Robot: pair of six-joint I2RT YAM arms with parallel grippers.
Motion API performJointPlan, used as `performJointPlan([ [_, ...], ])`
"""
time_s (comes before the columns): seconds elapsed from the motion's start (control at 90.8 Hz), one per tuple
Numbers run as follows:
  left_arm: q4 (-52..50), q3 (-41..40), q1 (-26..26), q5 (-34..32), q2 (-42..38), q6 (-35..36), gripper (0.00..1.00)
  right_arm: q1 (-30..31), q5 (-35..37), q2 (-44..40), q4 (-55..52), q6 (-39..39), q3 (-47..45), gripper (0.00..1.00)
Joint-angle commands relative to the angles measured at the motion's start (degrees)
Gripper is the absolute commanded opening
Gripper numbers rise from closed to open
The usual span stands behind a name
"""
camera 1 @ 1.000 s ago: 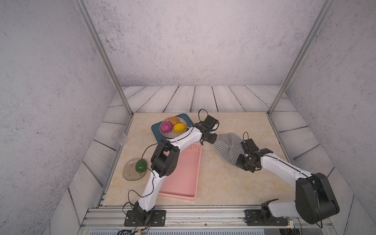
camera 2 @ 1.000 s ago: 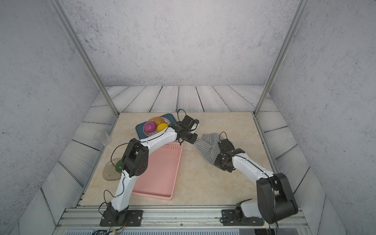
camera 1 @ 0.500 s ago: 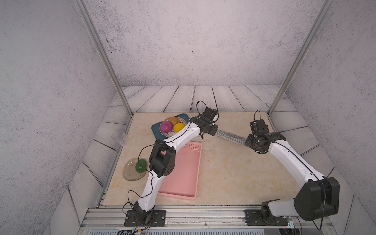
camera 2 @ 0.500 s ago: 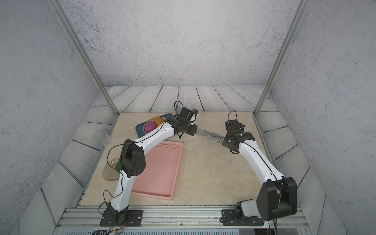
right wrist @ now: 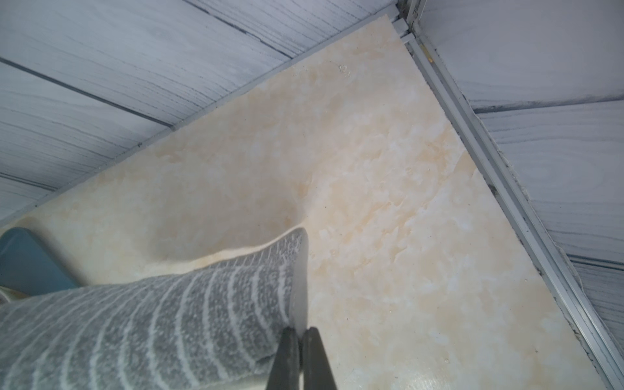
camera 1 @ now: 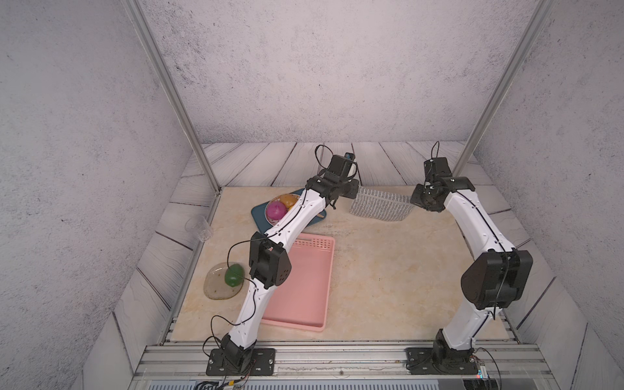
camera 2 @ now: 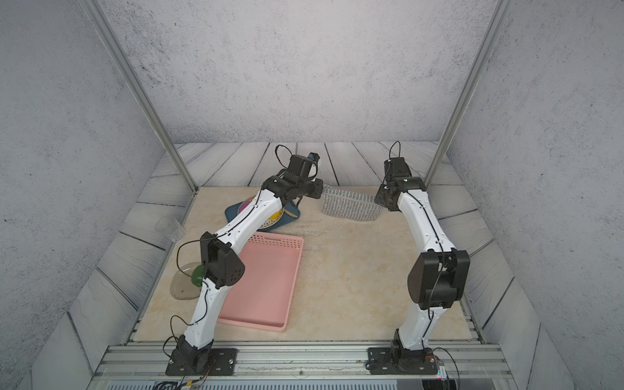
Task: Fold the square dishcloth
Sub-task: Flatten out the cleaning item at the center of the board.
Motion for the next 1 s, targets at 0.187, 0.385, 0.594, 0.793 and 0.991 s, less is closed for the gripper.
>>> performJointPlan([
  [0.187,3.99,-24.15,-4.28,3.59,-8.72,-5.63,0.00,0.00,-0.34,-9.75,-2.40,1.05,-19.32,0.00],
  [0.385,6.32,-34.64,-8.51,3.08,-11.99,-9.24,0.00,-0.09,-0.21,-15.25,0.10,1.85,-31.23,0.00],
  [0.594,10.18,-43.99,-11.94,0.22,-15.90,-13.50,0.00,-0.09,2.59,-17.15,0.08,3.77,-37.75,0.00],
  [0.793,10.83,-49.20,-14.65,-1.81,-17.83,-15.89,0.21,-0.08,5.89,-19.00,-0.74,6.64,-41.73,0.00],
  [0.991,11.49,-52.35,-15.83,-2.23,-19.70,-16.67,0.73,-0.15,5.54,-21.36,1.29,6.87,-44.77,0.11],
])
